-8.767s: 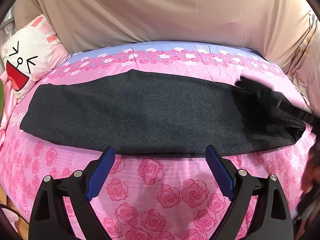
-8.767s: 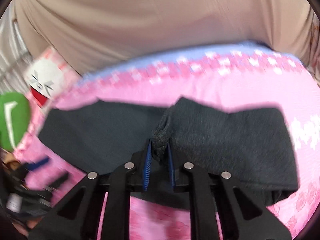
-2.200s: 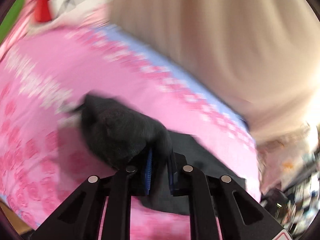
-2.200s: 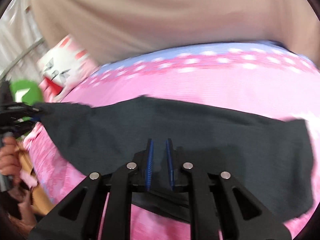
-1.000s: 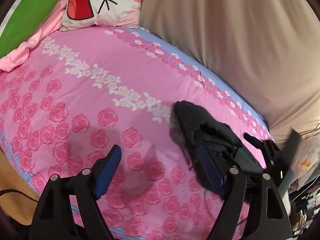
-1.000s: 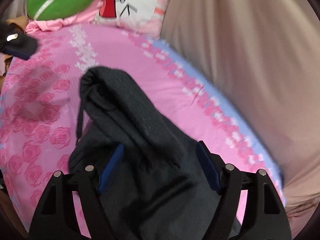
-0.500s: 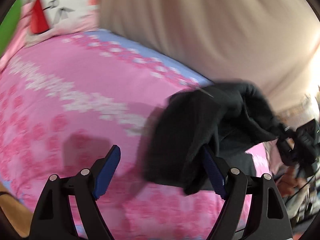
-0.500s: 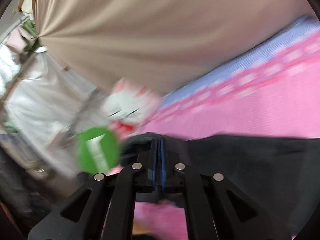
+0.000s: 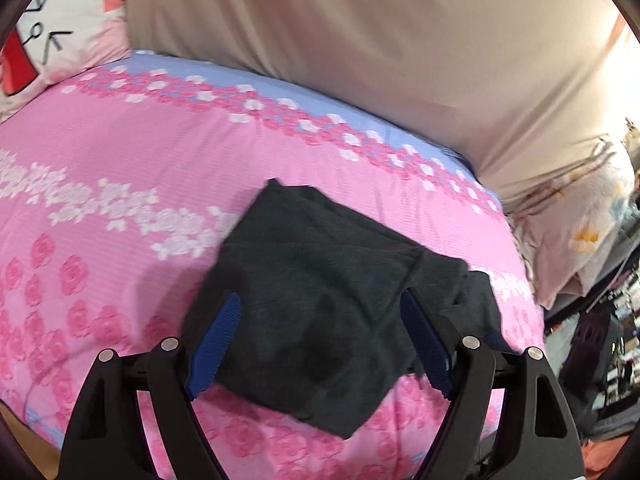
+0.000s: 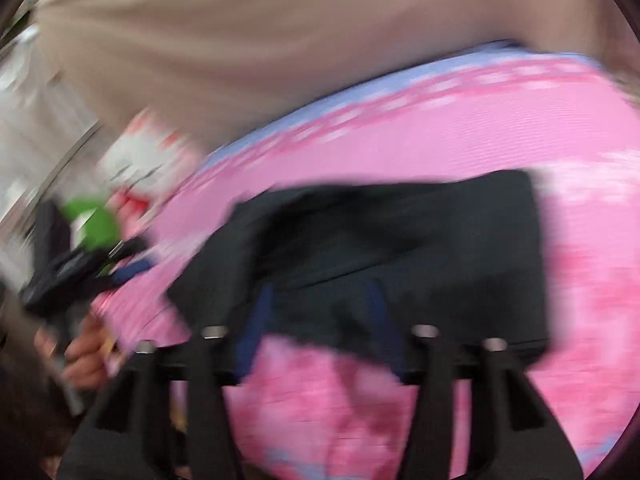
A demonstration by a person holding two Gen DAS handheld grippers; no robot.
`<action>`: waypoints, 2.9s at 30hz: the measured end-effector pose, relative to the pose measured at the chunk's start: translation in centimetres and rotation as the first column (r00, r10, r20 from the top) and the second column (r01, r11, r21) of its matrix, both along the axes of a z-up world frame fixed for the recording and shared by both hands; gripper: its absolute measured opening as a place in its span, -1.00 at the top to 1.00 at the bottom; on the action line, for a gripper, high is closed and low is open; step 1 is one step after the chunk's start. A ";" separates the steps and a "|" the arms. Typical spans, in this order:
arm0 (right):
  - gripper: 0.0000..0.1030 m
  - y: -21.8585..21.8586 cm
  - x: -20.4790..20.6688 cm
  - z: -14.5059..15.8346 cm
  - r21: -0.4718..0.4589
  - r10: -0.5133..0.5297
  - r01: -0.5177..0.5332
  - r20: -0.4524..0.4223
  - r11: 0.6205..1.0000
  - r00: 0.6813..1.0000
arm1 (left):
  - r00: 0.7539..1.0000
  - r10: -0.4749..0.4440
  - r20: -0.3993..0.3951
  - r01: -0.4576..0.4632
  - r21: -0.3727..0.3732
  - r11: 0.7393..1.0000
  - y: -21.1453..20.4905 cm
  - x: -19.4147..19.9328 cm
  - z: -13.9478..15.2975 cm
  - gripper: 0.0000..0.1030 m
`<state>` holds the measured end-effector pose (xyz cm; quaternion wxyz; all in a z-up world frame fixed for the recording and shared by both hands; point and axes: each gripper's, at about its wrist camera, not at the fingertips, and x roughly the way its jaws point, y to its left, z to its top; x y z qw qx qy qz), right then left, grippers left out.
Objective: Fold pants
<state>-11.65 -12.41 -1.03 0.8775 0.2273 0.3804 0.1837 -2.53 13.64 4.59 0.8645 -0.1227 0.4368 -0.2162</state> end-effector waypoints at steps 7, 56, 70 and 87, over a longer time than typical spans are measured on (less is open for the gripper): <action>0.86 8.3 5.7 -2.1 -0.118 0.094 -0.102 -0.070 0.988 0.993 | 0.997 0.061 -0.043 -0.060 0.010 0.998 4.0 -0.3 -1.6 -0.53; 0.83 9.3 14.1 8.6 0.232 0.237 -0.269 0.155 0.935 0.959 | 0.961 0.249 -0.120 -0.267 -0.173 0.948 13.8 11.8 -4.1 0.78; 0.47 17.4 10.3 5.9 -0.326 0.318 -0.272 0.095 0.905 0.943 | 0.898 0.415 -0.147 -0.438 -0.211 0.874 22.7 4.8 -7.1 -0.19; 0.90 32.3 15.0 6.3 -0.584 0.514 -0.361 0.114 0.727 0.850 | 0.921 0.388 -0.021 -0.375 -0.314 0.872 27.5 1.2 -1.8 -0.30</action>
